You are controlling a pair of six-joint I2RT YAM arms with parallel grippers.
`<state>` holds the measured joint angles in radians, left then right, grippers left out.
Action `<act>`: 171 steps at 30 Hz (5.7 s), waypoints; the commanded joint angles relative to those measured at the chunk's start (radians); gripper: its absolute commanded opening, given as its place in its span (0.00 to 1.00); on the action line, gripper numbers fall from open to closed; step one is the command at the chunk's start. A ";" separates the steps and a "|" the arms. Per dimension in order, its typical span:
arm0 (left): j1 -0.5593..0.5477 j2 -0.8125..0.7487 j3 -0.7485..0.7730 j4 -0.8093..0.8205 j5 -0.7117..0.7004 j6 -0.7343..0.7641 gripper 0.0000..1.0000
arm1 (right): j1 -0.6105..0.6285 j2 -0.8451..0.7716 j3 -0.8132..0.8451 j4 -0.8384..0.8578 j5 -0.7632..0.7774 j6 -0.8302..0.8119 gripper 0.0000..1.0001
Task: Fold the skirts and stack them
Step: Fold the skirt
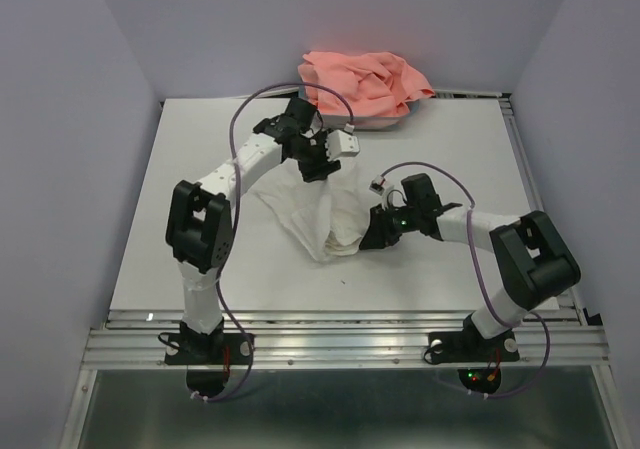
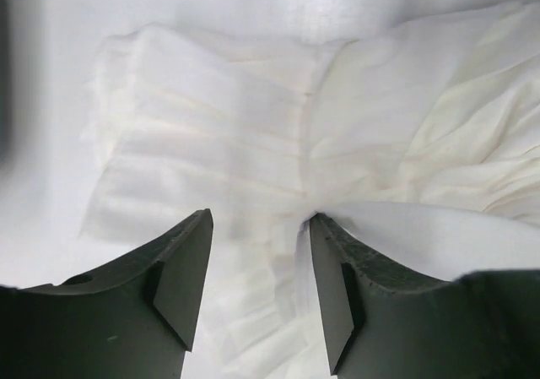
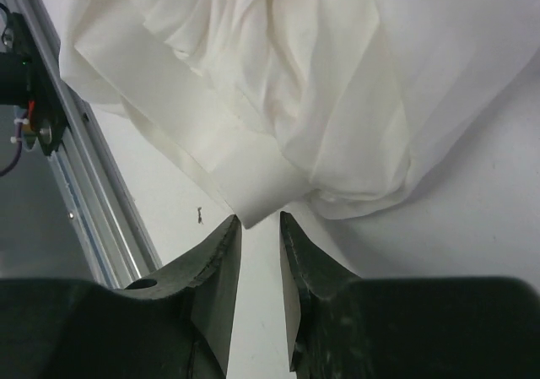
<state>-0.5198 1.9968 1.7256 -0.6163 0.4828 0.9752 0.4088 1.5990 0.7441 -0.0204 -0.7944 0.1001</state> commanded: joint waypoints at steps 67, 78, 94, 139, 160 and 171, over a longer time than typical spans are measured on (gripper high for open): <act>-0.572 -0.578 -0.842 0.356 -0.555 -0.374 0.00 | 0.068 0.305 0.637 -0.072 0.102 0.013 0.43; -0.599 -0.682 -0.733 0.116 -0.325 -0.467 0.00 | 0.050 0.582 1.033 -0.176 0.094 -0.023 0.67; -0.550 -0.561 -0.380 -0.102 -0.334 -0.460 0.00 | 0.114 0.604 0.812 -0.244 -0.149 -0.007 0.01; -0.398 -0.389 -0.686 0.376 -0.343 -0.414 0.00 | -0.036 0.582 0.959 -0.484 -0.015 -0.089 0.10; -0.286 -0.239 -0.514 0.447 -0.359 -0.463 0.04 | 0.027 0.596 0.666 -0.461 -0.221 -0.126 0.07; -0.270 -0.167 -0.564 0.492 -0.271 -0.435 0.44 | -0.087 0.561 0.839 -0.480 -0.016 -0.076 0.27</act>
<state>-0.7879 1.8149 1.1896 -0.1360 0.1570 0.5358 0.3820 2.2017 1.4803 -0.5171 -0.9409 0.0139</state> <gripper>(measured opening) 0.364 0.255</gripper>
